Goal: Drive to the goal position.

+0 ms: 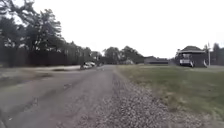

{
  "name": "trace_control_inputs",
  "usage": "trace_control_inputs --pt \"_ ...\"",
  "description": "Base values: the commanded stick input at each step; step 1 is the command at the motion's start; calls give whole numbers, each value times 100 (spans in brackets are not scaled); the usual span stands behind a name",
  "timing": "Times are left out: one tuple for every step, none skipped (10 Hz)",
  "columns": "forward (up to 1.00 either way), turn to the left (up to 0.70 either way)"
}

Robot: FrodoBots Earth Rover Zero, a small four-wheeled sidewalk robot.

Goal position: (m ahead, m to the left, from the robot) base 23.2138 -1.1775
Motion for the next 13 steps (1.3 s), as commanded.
trace_control_inputs --pt "70 0" --pt "70 0" --pt "70 0" --pt "70 0" --pt "70 0" --pt "70 0" --pt "70 0" --pt "70 0" --pt "70 0" --pt "70 -10" --pt "70 -24" --pt "70 -25" --pt "70 -25"
